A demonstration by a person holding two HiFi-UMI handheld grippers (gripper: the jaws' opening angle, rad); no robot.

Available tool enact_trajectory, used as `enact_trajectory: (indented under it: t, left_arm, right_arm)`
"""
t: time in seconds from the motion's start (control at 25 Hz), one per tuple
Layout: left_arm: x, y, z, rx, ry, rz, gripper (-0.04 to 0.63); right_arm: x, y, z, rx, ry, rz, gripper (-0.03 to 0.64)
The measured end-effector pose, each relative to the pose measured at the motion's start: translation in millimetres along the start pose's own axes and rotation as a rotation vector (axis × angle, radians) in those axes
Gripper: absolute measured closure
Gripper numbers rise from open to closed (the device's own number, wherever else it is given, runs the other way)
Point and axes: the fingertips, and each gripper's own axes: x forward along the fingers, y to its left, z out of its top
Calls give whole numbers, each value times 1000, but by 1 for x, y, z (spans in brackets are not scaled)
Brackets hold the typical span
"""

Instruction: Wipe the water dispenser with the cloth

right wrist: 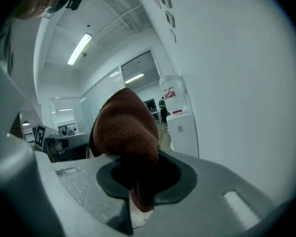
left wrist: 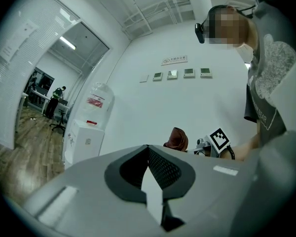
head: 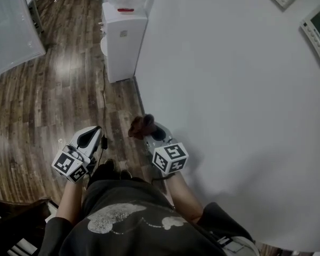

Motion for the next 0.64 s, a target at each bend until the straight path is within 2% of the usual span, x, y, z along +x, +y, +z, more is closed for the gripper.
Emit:
enact_trajectory:
  t: [0.28, 0.48, 0.64]
  left_arm:
    - [4, -13, -8, -12, 3, -53, 578]
    - [5, -12, -15, -33, 5, -58, 578]
    - [2, -20, -15, -47, 46, -50, 578]
  right_arm:
    - [-12, -7, 4, -4, 13, -49, 561]
    - [-22, -17, 1, 27, 5, -82, 561]
    - [-39, -25, -11, 44, 23, -127, 561]
